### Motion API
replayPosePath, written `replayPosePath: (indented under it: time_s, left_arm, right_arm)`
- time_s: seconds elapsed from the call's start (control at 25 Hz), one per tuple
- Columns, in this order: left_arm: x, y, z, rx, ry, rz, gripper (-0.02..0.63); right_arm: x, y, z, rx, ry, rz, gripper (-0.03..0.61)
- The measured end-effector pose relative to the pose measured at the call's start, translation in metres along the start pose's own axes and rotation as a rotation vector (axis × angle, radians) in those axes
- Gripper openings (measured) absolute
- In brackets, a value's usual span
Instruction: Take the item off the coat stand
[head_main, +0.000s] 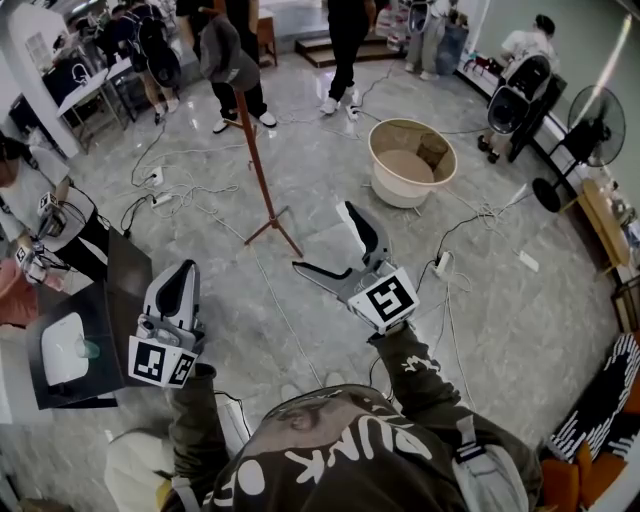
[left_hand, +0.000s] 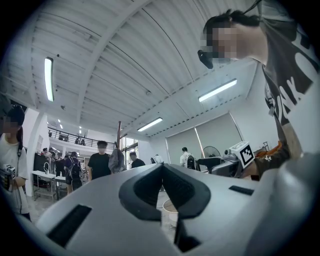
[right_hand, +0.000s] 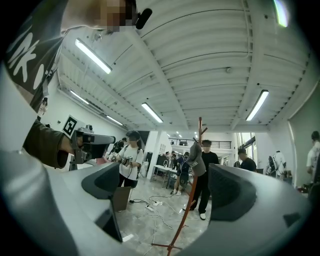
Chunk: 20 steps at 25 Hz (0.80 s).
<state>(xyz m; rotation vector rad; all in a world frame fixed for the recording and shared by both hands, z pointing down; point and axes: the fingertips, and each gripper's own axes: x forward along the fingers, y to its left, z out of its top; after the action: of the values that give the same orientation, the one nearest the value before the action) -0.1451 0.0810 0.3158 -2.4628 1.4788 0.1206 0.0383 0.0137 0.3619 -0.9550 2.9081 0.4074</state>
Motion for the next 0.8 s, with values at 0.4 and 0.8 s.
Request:
replayPosePath:
  time_s: [0.4, 0.8]
  left_arm:
    - [0.022, -0.024, -0.012, -0.002, 0.035, 0.034, 0.005]
    - [0.057, 0.013, -0.032, -0.003, 0.042, 0.022, 0.005]
  right_arm:
    - [-0.011, -0.035, -0.007, -0.004, -0.020, 0.035, 0.545]
    - [0.031, -0.066, -0.026, -0.004, -0.010, 0.023, 0.548]
